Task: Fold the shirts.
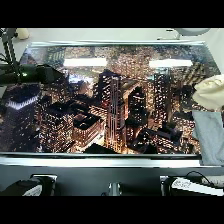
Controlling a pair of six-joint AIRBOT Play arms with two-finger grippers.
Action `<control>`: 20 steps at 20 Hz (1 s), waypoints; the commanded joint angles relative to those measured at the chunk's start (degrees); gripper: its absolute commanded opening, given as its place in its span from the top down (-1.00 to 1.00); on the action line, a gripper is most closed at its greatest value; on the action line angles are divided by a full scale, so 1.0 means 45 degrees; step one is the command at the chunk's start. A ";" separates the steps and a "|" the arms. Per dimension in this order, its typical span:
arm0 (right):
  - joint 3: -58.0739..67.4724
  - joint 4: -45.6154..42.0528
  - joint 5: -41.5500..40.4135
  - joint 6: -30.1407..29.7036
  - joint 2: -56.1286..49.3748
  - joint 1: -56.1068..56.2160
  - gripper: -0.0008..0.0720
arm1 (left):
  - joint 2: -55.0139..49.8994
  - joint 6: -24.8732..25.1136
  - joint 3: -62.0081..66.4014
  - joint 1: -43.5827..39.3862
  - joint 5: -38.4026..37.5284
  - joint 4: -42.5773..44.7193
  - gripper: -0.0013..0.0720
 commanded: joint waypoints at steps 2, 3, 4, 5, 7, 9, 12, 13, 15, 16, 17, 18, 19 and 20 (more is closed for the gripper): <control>0.0102 -0.1263 0.1175 -0.0180 0.0005 0.0189 0.93 | -0.0005 0.0228 -0.0005 0.0005 0.0005 0.0005 0.90; 0.0102 -0.2089 0.1826 -0.0160 0.0092 0.0034 0.93 | -0.0005 0.0282 -0.0005 0.0005 0.0000 0.0005 0.90; 0.0107 -0.3031 0.2433 -0.0146 0.0219 -0.0151 0.93 | -0.0005 0.0282 -0.0005 0.0005 0.0005 0.0005 0.90; 0.0107 -0.3759 0.2803 -0.0175 0.0364 -0.0345 0.93 | -0.0005 0.0282 -0.0005 0.0005 0.0000 0.0005 0.90; 0.0136 -0.4619 0.3298 -0.0801 0.0704 -0.0816 0.93 | -0.0005 0.0282 -0.0005 0.0005 0.0000 0.0005 0.90; 0.0155 -0.5547 0.3784 -0.0952 0.0976 -0.1214 0.93 | -0.0005 0.0282 -0.0005 0.0005 0.0000 0.0000 0.90; 0.0155 -0.6771 0.4988 -0.0452 0.1156 -0.1574 0.93 | -0.0005 0.0340 -0.0005 0.0005 0.0000 0.0005 0.90; 0.0155 -0.7480 0.5605 -0.0408 0.1185 -0.1574 0.93 | -0.0005 0.0423 -0.0005 0.0005 0.0000 0.0005 0.90; 0.0121 -0.9530 0.6985 0.0000 0.1209 -0.1574 0.93 | -0.0005 0.0427 -0.0005 0.0005 0.0000 0.0005 0.90; -0.0049 -1.0559 0.7509 0.0063 0.1214 -0.1574 0.93 | -0.0005 0.0471 -0.0005 0.0005 0.0005 0.0005 0.90; -0.0393 -1.1283 0.7927 0.0141 0.1229 -0.1574 0.93 | -0.0005 0.0578 -0.0005 0.0005 0.0005 0.0000 0.90; -0.0947 -1.1730 0.8092 0.0306 0.1302 -0.1574 0.93 | -0.0005 0.0573 -0.0005 0.0005 0.0005 0.0000 0.90; -0.1753 -1.1876 0.8092 0.0291 0.1472 -0.1574 0.93 | -0.0005 0.0573 -0.0005 0.0005 0.0005 0.0005 0.90; -0.2676 -1.2245 0.8058 0.0291 0.1608 -0.1574 0.93 | -0.0005 0.0573 -0.0005 0.0005 0.0005 0.0000 0.90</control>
